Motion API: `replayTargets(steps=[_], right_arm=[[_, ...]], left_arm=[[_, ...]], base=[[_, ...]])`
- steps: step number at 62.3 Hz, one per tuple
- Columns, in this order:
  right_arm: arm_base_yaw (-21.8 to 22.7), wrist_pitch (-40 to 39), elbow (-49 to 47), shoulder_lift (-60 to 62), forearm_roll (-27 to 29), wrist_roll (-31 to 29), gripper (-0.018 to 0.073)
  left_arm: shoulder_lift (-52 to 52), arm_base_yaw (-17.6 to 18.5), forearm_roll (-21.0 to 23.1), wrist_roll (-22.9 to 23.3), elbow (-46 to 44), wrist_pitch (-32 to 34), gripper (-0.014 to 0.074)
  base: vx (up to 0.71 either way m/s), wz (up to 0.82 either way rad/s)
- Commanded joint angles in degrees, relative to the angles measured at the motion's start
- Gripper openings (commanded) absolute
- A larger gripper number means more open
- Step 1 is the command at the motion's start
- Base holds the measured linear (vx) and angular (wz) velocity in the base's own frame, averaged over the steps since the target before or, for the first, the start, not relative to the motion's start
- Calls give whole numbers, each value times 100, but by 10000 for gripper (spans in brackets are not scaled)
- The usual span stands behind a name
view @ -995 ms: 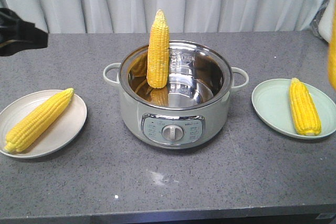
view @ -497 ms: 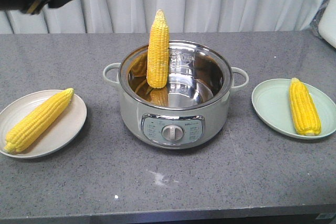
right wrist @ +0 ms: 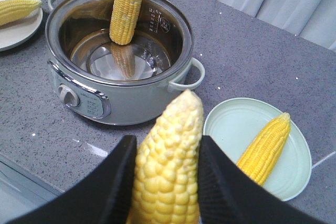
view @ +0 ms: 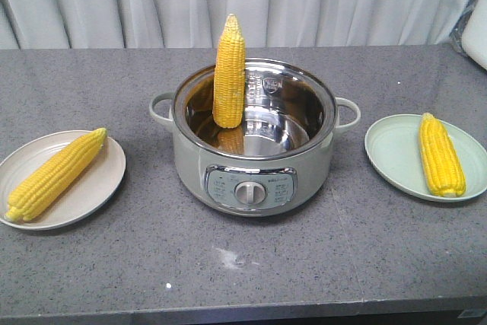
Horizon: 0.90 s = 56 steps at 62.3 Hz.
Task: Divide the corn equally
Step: 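Reach the left gripper over the pot to the last standing corn ear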
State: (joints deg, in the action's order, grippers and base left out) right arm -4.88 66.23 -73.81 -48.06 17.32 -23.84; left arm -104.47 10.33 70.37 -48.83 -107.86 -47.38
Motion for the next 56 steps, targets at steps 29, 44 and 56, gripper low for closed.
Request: replayTargets(steps=[29,44,56], right_arm=[[34,-369,-121,36,73,-65,-4],[34,-346,-121,36,79,-65,-4],[34,-341,-121,36,79,-65,-4]], left_arm=[[-1101,370,343,-546,-1029,0,593],[-1338,438,342,-665,-1029,74,593],[-1437,438,91,-676,-1029,271,593]], base=[[0,0],[0,0],[0,0]])
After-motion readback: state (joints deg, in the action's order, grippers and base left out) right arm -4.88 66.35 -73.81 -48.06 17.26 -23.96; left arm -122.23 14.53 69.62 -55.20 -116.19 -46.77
